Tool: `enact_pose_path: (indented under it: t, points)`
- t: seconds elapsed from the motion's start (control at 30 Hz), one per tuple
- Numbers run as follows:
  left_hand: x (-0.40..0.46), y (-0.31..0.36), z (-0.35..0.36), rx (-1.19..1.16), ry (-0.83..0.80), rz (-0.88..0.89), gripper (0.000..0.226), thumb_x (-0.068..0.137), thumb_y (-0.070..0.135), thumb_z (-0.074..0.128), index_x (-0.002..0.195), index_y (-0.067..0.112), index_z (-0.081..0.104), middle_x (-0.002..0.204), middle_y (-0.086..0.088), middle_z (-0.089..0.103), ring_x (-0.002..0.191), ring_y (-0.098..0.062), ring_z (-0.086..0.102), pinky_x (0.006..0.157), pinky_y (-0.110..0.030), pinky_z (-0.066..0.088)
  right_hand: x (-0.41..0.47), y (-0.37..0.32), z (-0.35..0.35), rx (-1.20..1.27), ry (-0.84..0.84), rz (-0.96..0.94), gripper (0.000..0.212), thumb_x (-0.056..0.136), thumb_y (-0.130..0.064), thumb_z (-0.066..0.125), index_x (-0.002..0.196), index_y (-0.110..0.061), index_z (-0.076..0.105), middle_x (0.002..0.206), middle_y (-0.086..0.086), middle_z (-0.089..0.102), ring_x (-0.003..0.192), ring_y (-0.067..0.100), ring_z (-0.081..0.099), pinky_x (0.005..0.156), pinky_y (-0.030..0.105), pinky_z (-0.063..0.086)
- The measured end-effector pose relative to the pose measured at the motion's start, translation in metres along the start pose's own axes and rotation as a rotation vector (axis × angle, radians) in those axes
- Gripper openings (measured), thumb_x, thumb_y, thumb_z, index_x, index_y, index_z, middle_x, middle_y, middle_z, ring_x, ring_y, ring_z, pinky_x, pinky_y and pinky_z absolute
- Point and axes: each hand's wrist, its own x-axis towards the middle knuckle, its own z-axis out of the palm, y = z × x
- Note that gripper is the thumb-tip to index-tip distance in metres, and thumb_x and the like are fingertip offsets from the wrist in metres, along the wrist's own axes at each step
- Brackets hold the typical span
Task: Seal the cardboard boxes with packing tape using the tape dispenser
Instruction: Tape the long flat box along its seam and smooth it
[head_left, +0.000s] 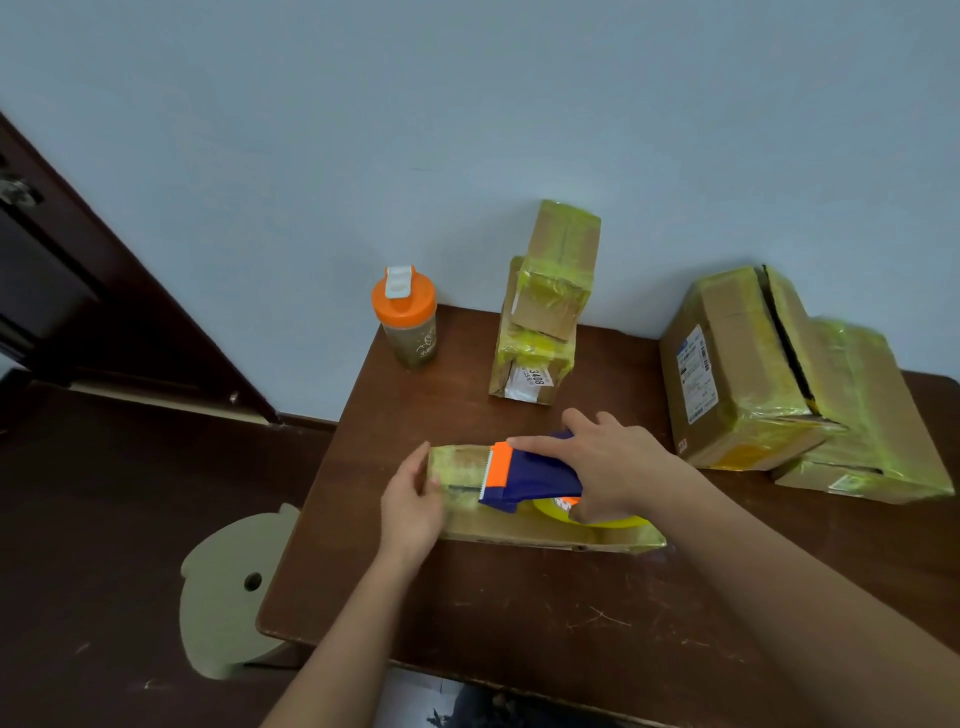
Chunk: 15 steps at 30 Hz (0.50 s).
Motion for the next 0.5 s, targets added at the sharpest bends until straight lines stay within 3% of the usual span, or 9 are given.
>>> enact_pose_path:
  t: [0.1,0.17,0.3,0.5]
  points:
    - [-0.013,-0.002,0.006,0.168,-0.169,0.065,0.065,0.094,0.009,0.058,0.151,0.021,0.029,0.155,-0.001,0.025,0.143,-0.016,0.024,0.113,-0.028,0.025,0.000,-0.002,-0.002,0.002,-0.003,-0.008,0.085,0.087,-0.037,0.066,0.149,-0.053,0.009,0.130,0.003,0.037,0.092,0.019,0.034,0.066,0.031,0.035]
    - [-0.016,-0.005,0.005,0.208,-0.230,0.067,0.073,0.094,0.009,0.059,0.153,0.027,0.020,0.159,0.000,0.014,0.146,-0.017,0.017,0.114,-0.029,0.023,0.000,-0.002,-0.004,-0.012,-0.007,-0.021,0.084,0.088,-0.033,0.067,0.149,-0.051,0.012,0.128,0.002,0.040,0.091,0.019,0.037,0.066,0.030,0.035]
    - [-0.014,-0.004,-0.001,0.188,-0.211,0.070,0.073,0.093,0.004,0.058,0.152,0.030,0.024,0.158,-0.001,0.018,0.144,-0.018,0.020,0.115,-0.031,0.025,-0.001,0.000,-0.005,-0.044,-0.003,-0.042,0.087,0.086,-0.033,0.068,0.150,-0.050,0.011,0.129,0.003,0.042,0.104,0.023,0.048,0.069,0.032,0.037]
    - [0.000,0.001,-0.011,0.256,-0.259,0.088,0.074,0.090,0.000,0.061,0.149,0.031,0.031,0.157,0.003,0.022,0.143,-0.014,0.024,0.105,-0.019,0.029,-0.013,0.008,-0.008,-0.011,-0.013,-0.072,0.087,0.088,-0.033,0.067,0.150,-0.051,0.009,0.128,0.001,0.040,0.091,0.017,0.036,0.067,0.031,0.035]
